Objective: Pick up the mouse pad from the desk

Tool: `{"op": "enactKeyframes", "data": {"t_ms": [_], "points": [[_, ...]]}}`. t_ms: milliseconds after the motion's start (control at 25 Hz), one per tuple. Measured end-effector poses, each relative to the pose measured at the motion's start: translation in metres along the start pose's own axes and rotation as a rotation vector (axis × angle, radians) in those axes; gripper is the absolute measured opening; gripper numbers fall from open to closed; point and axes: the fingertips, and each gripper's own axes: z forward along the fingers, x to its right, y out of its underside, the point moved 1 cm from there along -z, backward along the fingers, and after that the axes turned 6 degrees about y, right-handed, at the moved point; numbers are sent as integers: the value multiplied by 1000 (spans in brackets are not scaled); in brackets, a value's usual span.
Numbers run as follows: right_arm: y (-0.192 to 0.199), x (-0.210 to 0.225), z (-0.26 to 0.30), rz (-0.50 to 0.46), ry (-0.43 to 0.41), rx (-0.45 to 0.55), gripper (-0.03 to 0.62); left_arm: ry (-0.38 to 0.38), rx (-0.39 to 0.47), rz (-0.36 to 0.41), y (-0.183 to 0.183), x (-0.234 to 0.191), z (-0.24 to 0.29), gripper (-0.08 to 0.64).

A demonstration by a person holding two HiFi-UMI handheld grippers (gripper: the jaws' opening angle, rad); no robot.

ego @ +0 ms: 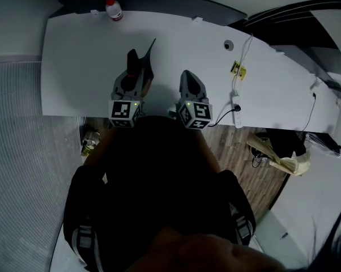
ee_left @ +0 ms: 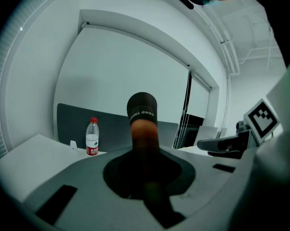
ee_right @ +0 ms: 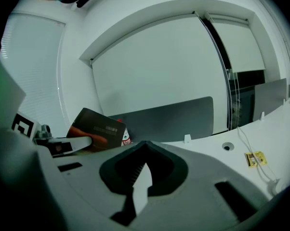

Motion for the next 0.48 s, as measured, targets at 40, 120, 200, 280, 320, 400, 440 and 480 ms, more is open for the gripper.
{"op": "enactKeyframes", "data": {"t_ms": [40,120,200,280,320,400,440,480], "points": [[0,0,0,-1,1,-2,0,0,-1,-1,0,0,0,25],[0,0,0,0,0,-2,0,2,3,-5,-1,1,0,25],[0,-1,0,2,-1,0,0,2,3,-7,-1,1,0,26],[0,-1,0,3,-2,1,0,3,4,-4,0,1,1,25],[0,-1,0,3,-2,1,0,3,4,-2,0,1,1,26],[0,-1,1,1,-3,2,0,2,3,-3,0,0,1,25],[0,-1,1,0,-3,2,0,1,3,-5,0,0,1,25],[0,-2,2,-2,-4,3,0,0,3,-8,1,-1,1,25]]}}
